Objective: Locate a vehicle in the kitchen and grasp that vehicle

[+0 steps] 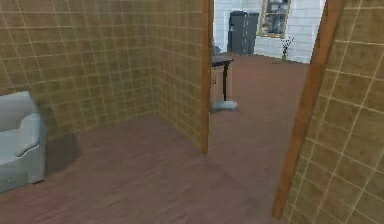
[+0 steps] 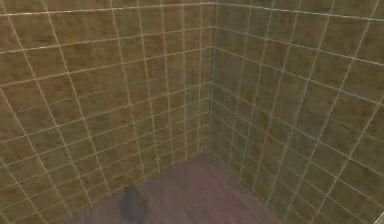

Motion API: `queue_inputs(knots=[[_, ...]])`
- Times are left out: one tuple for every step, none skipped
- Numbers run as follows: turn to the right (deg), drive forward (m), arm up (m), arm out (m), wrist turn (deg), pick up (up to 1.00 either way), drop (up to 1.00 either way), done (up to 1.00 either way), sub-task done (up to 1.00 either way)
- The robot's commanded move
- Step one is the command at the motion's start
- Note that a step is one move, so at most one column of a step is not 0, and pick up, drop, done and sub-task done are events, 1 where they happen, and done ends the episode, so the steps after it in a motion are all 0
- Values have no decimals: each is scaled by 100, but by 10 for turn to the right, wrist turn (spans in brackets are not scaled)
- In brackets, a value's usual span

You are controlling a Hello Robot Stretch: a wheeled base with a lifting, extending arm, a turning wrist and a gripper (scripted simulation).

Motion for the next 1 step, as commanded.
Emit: queue_inputs(knots=[[60,0,0,0,0,0,0,0,0]])
